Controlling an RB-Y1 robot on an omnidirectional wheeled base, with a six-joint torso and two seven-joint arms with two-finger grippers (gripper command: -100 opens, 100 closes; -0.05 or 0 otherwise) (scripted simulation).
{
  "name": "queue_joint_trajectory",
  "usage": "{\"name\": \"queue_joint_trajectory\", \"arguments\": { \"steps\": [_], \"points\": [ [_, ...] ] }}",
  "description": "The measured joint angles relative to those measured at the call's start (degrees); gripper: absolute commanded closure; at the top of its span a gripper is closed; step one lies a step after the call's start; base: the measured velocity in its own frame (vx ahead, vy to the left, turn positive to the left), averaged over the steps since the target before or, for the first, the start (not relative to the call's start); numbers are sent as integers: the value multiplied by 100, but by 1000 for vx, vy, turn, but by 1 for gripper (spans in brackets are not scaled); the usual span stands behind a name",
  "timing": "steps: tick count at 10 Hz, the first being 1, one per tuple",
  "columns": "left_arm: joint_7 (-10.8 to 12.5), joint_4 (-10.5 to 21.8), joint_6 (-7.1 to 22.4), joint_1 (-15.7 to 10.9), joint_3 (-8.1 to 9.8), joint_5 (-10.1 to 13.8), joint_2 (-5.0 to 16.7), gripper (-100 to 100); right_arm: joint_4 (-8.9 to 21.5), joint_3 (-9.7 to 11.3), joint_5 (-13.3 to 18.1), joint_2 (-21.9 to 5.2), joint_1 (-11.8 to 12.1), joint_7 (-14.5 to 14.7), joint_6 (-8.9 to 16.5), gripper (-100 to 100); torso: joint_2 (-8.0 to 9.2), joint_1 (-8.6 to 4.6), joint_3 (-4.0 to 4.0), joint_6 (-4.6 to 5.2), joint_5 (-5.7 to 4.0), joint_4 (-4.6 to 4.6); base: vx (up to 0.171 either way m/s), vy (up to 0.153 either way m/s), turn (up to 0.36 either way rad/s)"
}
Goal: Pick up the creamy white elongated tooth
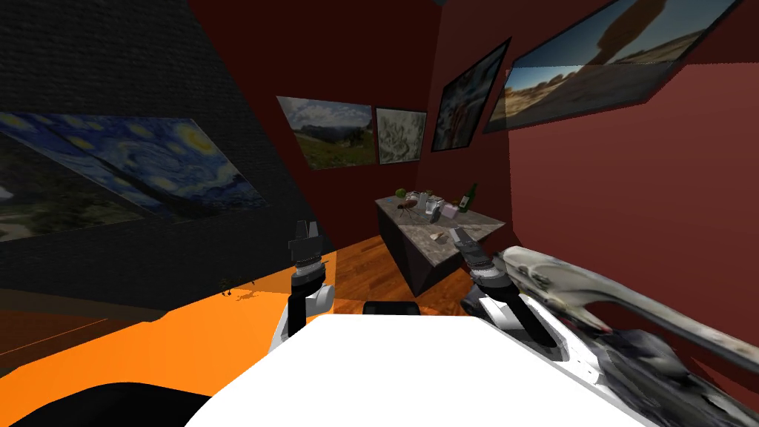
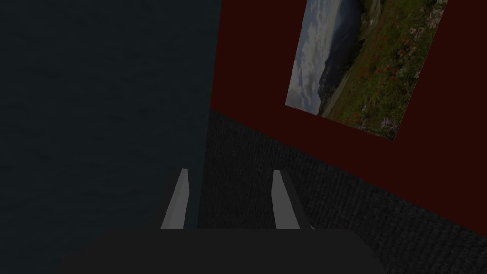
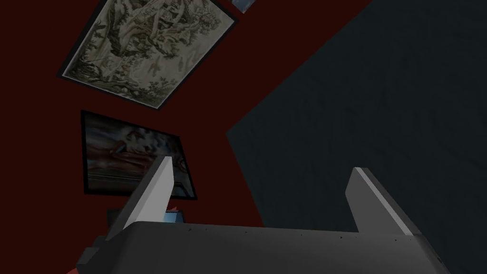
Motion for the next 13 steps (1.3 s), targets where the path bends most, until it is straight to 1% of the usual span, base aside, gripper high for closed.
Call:
{"name": "queue_joint_trajectory", "arguments": {
  "steps": [1, 4, 5, 6, 9, 10, 11, 12, 13],
  "points": [
    [0, 0, 0, -1, 0, 0, 0, 0, 168, -3, 74, -172, -13, 53, -43, -100, 1, 1, 0, -2, 0, 0, -22, -7, 101],
    [0, 0, 0, 0, 0, 0, 0, 0, 497, 5, 245, -580, 4, 202, -154, -100, 1, 0, 1, 1, 0, 0, -25, -9, 145],
    [0, 0, 0, -1, 0, 0, 0, 0, 698, 23, 338, -741, -23, 270, -208, -100, 1, -1, 0, -3, 0, 0, -22, -10, 96],
    [0, 0, 0, 0, 0, 0, 0, 0, 762, 29, 388, -858, -20, 316, -210, -100, 0, 0, 0, 1, 0, 0, -26, -1, 162],
    [0, 0, 0, 0, 0, 0, 0, 0, 1173, 75, 646, -1293, 7, 513, -301, -100, 1, 2, 0, -2, 0, 0, -24, -6, 134],
    [0, 0, 0, 0, 0, 0, 0, 0, 1265, 86, 702, -1406, -1, 565, -295, -100, 0, 1, 0, 1, 0, 0, -29, -8, 228],
    [0, 0, 0, 0, 0, 0, 0, 0, 1368, 76, 795, -1584, 49, 629, -330, -100, 1, 0, 1, -2, 0, 0, -23, -13, 97],
    [0, 0, 0, 0, 0, 0, 0, 0, 1511, 68, 844, -1706, 62, 674, -384, -100, 0, -1, 0, 3, -1, 0, -10, -5, -27],
    [0, 0, 0, 1, 1, 0, 0, 0, 1621, 89, 870, -1733, 28, 697, -411, -100, -3, 2, -1, 3, -1, 0, -21, 6, 216]
  ]
}}
